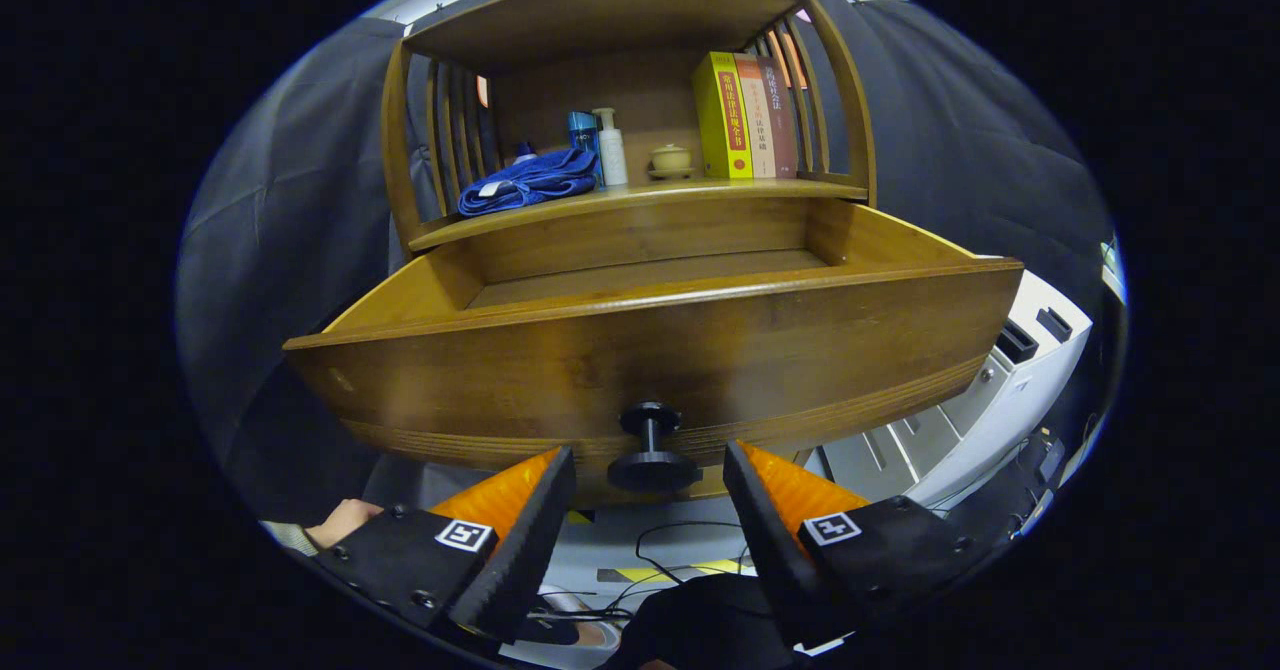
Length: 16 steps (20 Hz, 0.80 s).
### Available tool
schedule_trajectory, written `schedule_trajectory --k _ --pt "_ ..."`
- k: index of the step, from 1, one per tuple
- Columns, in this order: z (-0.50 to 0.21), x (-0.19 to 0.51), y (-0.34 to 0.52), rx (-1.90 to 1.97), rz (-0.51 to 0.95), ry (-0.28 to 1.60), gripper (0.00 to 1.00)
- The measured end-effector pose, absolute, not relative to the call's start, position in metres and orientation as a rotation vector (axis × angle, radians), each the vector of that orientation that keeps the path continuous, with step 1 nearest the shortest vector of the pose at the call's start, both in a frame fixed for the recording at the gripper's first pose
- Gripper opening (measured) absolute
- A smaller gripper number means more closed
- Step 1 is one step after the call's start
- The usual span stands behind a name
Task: Pull open the drawer, take out the items inside it, and place them on the countertop above the cabinet.
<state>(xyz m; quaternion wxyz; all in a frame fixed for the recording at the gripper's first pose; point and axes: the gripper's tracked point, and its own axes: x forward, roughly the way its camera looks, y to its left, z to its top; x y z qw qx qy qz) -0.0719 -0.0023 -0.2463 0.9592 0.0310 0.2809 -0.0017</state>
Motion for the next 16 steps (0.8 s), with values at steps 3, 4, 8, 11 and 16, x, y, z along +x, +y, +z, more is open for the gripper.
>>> schedule_trajectory --k 3,4,8,11,16 --pt "-0.229 -0.079 -0.003 0.035 0.009 0.563 0.97" --pt "-0.219 -0.081 -0.005 0.022 0.007 0.55 0.97" --pt "-0.17 -0.08 0.0 -0.011 0.028 0.483 0.97" --pt "-0.133 -0.064 0.004 -0.005 0.054 0.425 0.97" --pt "-0.116 -0.007 0.004 0.035 0.092 0.47 0.97"
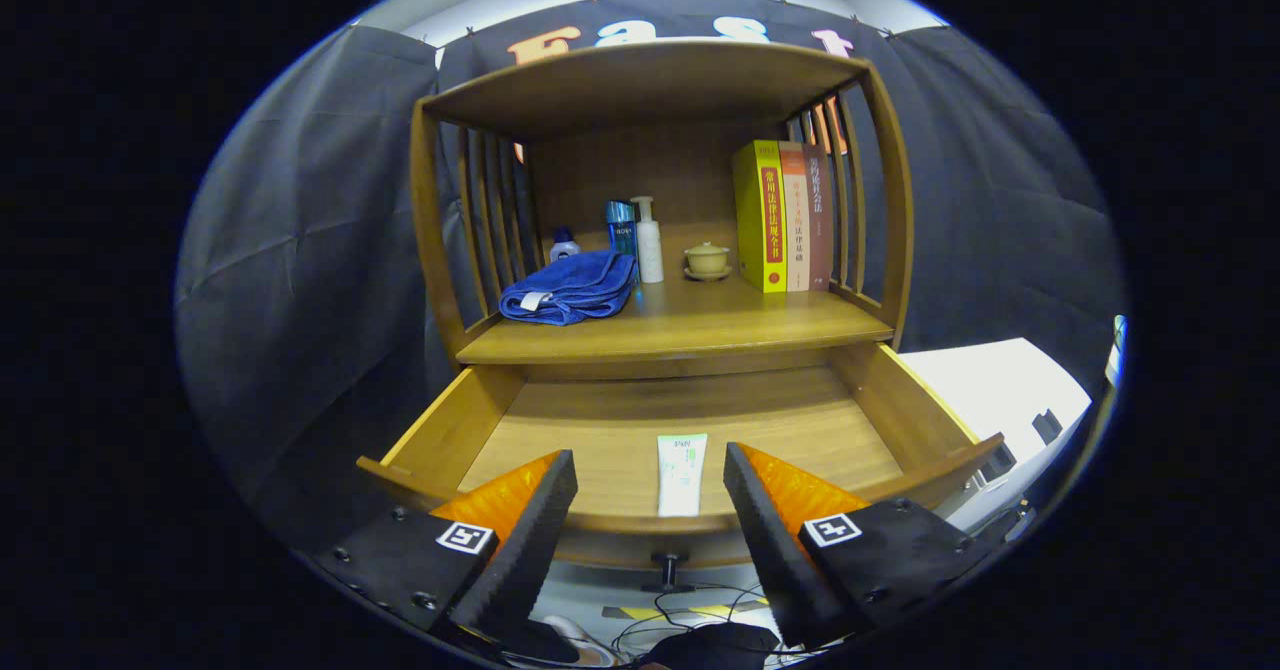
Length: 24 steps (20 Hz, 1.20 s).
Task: Pull open the drawer, take out the items inside it, and place them on the countertop above the cabinet.
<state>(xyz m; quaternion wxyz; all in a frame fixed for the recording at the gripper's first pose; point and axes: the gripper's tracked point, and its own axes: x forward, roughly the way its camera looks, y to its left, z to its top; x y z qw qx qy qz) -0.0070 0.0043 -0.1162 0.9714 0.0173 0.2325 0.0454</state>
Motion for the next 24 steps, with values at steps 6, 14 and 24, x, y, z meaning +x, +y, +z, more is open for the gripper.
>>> schedule_trajectory --k 6,14,24 --pt "-0.143 0.059 -0.004 0.034 0.072 0.594 0.98" --pt "-0.21 0.091 -0.003 -0.016 0.044 0.908 0.98" --pt "-0.267 0.075 -0.011 -0.021 0.005 1.176 0.94"
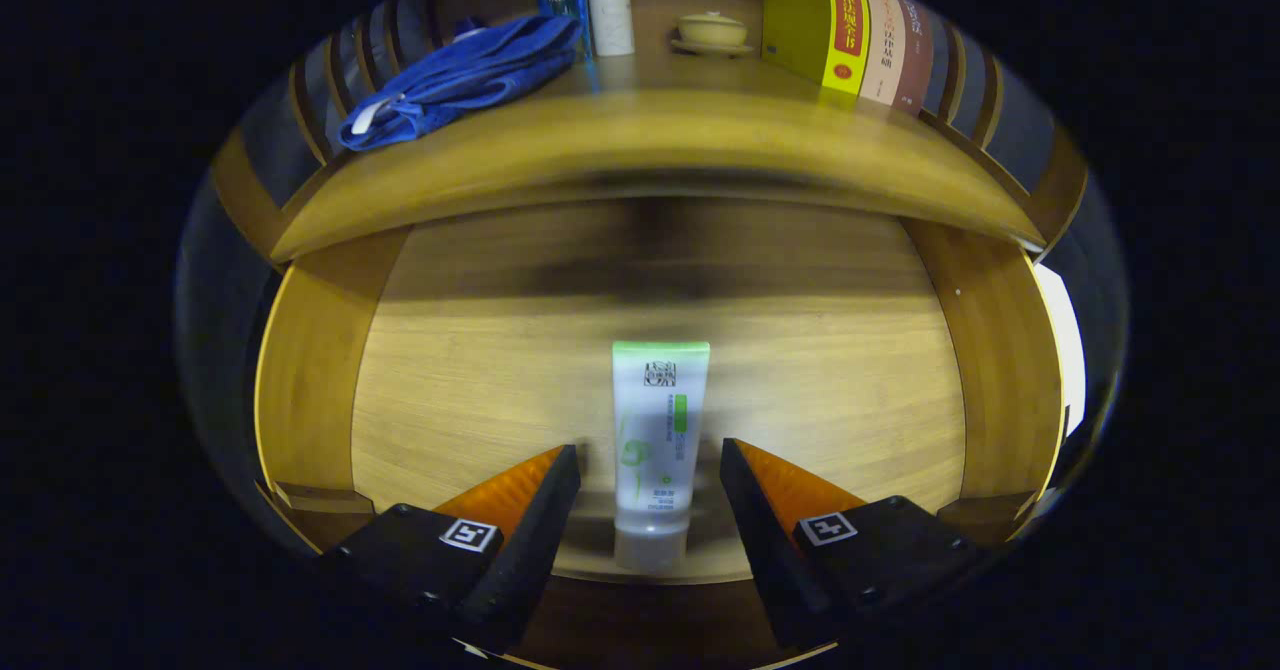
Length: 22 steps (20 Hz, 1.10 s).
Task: Pull open the drawer, take out the items inside it, and place them on the countertop above the cabinet.
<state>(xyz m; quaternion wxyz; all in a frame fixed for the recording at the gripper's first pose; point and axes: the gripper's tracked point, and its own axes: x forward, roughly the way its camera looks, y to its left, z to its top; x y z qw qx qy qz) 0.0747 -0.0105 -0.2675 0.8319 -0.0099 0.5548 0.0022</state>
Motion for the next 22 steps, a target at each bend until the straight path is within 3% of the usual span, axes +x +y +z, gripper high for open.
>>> schedule_trajectory --k 7,11,22 --pt "-0.285 0.064 -0.012 -0.012 -0.003 1.268 0.74" --pt "-0.281 0.068 -0.013 -0.006 0.002 1.212 0.55" --pt "-0.204 0.064 -0.007 0.04 0.074 0.955 0.54"
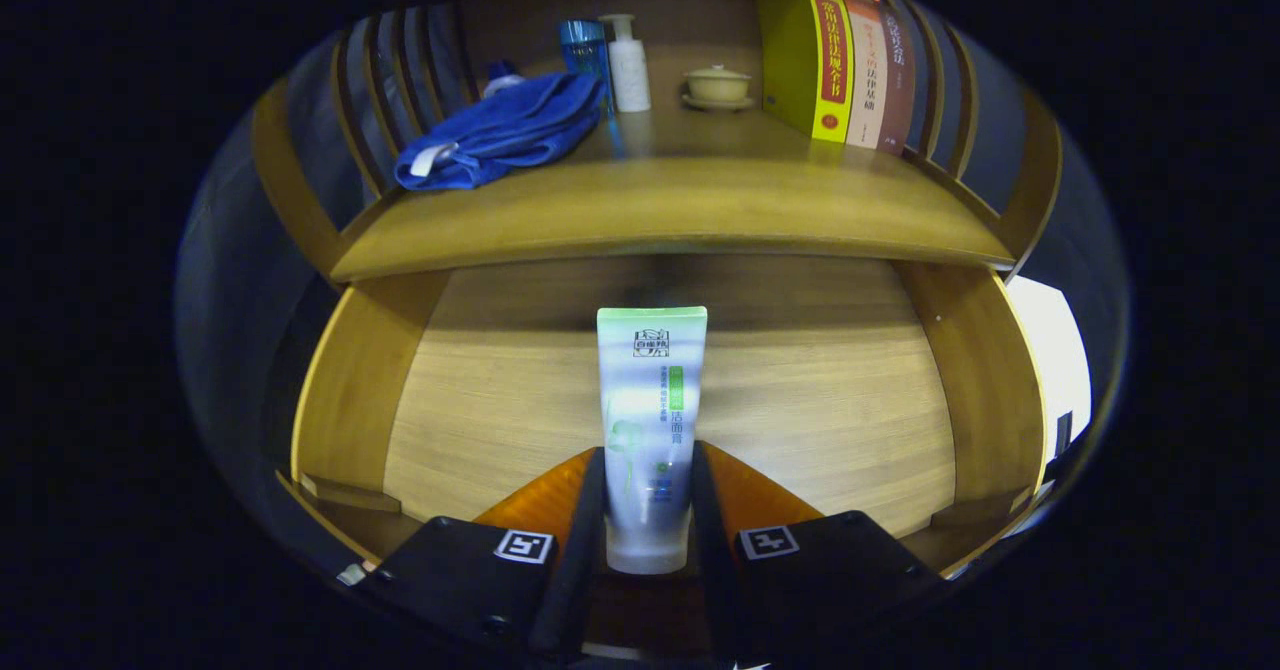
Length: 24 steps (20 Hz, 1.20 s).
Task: Pull open the drawer, take out the items inside it, and place them on the countertop above the cabinet.
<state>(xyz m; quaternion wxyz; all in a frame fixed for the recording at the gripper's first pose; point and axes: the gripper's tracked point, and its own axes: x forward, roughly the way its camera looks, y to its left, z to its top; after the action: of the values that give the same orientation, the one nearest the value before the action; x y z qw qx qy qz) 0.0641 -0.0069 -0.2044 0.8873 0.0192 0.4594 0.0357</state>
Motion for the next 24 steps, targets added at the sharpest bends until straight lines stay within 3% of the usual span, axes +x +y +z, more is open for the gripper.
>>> schedule_trajectory --k 10,24 --pt "-0.133 0.077 0.003 0.031 0.13 0.791 0.54" --pt "-0.106 0.212 -0.004 0.088 0.061 0.617 0.53"
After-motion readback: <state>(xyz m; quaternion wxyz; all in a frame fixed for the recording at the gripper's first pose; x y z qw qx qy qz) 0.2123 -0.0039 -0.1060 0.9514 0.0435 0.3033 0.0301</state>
